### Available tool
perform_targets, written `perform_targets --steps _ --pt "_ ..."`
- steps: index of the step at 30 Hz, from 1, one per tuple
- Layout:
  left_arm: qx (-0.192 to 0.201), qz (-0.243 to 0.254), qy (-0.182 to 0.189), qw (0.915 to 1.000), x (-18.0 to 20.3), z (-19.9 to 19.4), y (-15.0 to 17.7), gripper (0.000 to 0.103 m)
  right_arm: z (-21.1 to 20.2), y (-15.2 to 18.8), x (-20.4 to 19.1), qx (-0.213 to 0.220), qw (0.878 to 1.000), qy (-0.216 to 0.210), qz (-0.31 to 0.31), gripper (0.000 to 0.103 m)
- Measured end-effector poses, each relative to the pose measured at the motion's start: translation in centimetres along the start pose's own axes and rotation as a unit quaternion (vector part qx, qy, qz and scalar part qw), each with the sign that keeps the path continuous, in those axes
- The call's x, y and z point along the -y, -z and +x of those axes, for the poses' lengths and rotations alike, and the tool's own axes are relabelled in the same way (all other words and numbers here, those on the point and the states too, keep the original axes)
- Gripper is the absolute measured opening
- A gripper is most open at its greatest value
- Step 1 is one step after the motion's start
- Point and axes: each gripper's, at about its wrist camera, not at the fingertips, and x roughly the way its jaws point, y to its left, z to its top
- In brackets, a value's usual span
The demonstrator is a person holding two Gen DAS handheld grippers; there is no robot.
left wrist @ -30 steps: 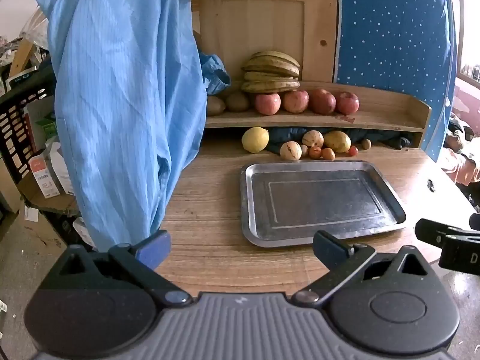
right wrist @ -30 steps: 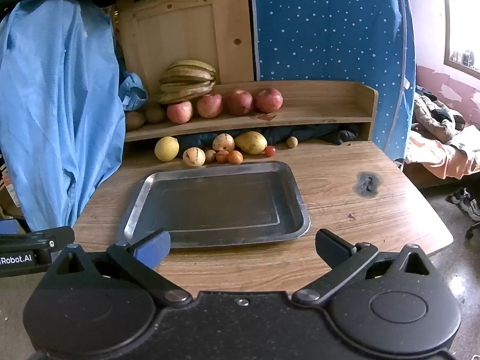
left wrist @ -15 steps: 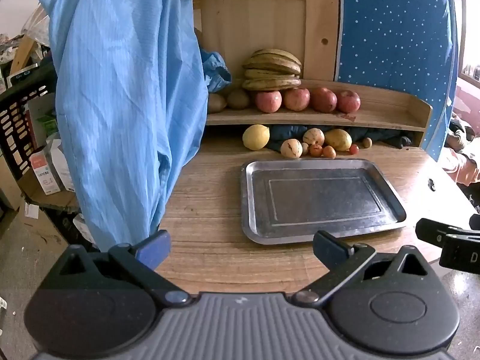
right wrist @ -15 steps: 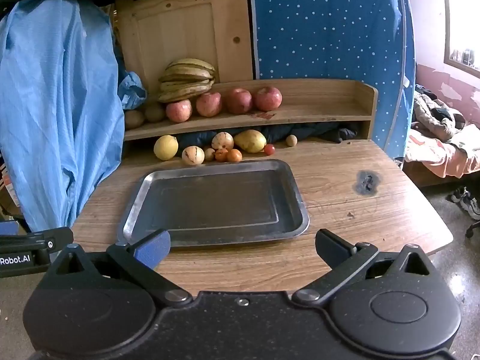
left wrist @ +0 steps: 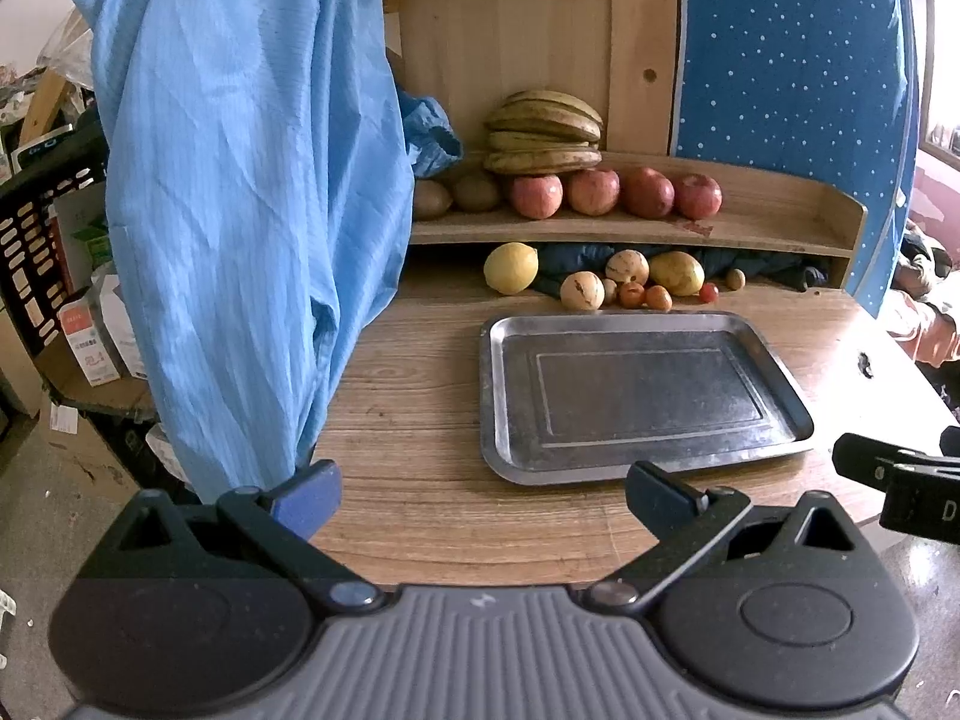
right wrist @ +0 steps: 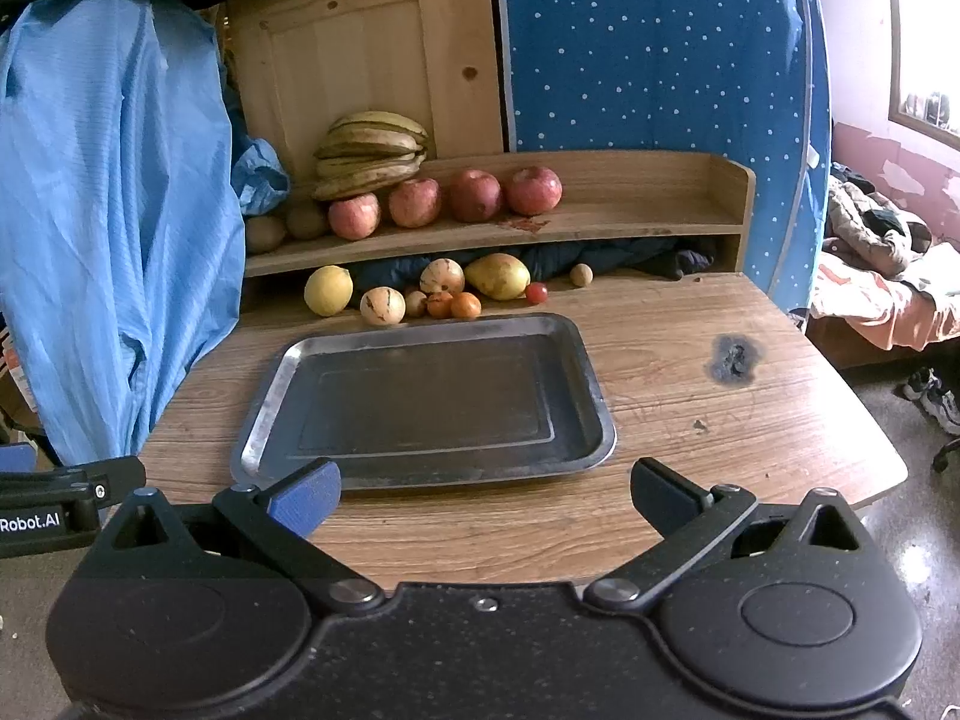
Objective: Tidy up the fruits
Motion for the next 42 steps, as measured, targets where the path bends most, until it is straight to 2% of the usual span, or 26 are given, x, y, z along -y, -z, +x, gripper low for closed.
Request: perform_targets --steps 34,42 --pt "-0.02 -0.01 -0.008 0.9997 0.4 0.9 -0.2 0.103 1.3 -0.3 0.8 -0.018 1.0 -0.01 -0.001 0.103" --pt "-0.033 -0.012 -0.01 0.9993 1.2 1.0 0.3 0.103 1.9 0.0 1.3 -0.036 0.999 -0.021 -0.006 0.103"
